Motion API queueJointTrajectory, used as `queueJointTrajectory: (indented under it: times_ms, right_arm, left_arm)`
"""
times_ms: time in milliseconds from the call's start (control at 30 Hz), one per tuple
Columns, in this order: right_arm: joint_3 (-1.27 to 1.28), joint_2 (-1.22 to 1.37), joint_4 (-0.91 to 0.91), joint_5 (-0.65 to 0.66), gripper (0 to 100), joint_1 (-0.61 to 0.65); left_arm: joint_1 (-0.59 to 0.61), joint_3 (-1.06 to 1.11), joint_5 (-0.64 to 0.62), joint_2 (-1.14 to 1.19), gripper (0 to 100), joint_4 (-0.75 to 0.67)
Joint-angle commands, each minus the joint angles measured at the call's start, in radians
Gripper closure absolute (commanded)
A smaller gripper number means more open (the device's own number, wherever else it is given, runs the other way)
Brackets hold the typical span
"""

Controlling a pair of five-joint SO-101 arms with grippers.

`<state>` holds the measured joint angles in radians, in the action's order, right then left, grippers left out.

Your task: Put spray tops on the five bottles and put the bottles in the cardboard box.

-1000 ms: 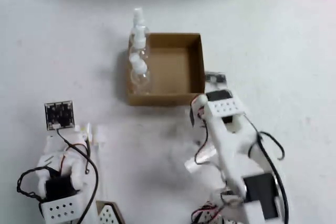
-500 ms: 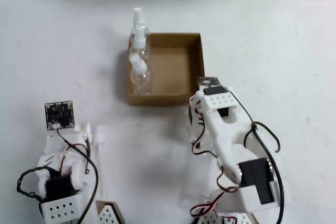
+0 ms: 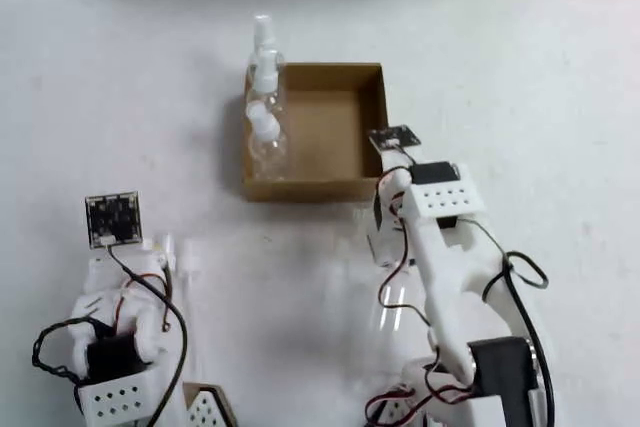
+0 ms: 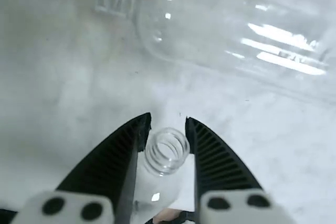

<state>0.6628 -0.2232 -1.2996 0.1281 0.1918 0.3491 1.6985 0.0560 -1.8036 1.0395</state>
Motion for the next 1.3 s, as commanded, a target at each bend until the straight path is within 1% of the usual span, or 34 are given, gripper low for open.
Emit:
queueJointTrajectory:
  times_ms: [0, 133, 233, 600, 700, 733, 833, 933, 1067, 1167, 1267]
  right_arm:
    - [-0.055, -0.058, 0.005, 0.025, 95.9, -0.004]
    - [-0.133, -0.064, -0.005, 0.037, 98.4, -0.018]
    - [-0.181, -0.062, -0.03, 0.083, 98.3, -0.045]
    - [-0.29, -0.062, -0.051, 0.206, 98.3, -0.231]
    - [-0.292, -0.064, -0.13, 0.196, 97.5, -0.222]
    - [-0.292, -0.07, -0.165, 0.172, 96.2, -0.208]
    - [-0.304, -0.088, -0.24, 0.041, 92.8, -0.173]
    - [-0.307, -0.127, -0.28, -0.087, 91.8, -0.131]
    - [-0.304, -0.171, -0.282, -0.348, 91.3, -0.039]
    - [-0.299, -0.173, -0.265, -0.511, 85.1, 0.004]
    - [-0.262, -0.174, -0.26, -0.6, 78.3, 0.085]
  left_arm:
    - [0.004, -0.005, 0.012, -0.022, 97, 0.006]
    - [0.004, -0.005, 0.012, -0.024, 97, 0.006]
    - [0.005, -0.005, 0.012, -0.024, 97, 0.006]
    - [0.007, -0.005, 0.012, -0.024, 97, 0.006]
    - [0.007, -0.005, 0.012, -0.024, 97, 0.006]
    - [0.007, -0.005, 0.012, -0.024, 97, 0.006]
    - [0.007, -0.005, 0.012, -0.024, 97, 0.006]
    - [0.007, -0.005, 0.012, -0.024, 97, 0.006]
    - [0.007, -0.005, 0.012, -0.024, 98, 0.006]
    - [0.007, -0.005, 0.012, -0.024, 98, 0.008]
    - [0.007, -0.005, 0.012, -0.024, 98, 0.006]
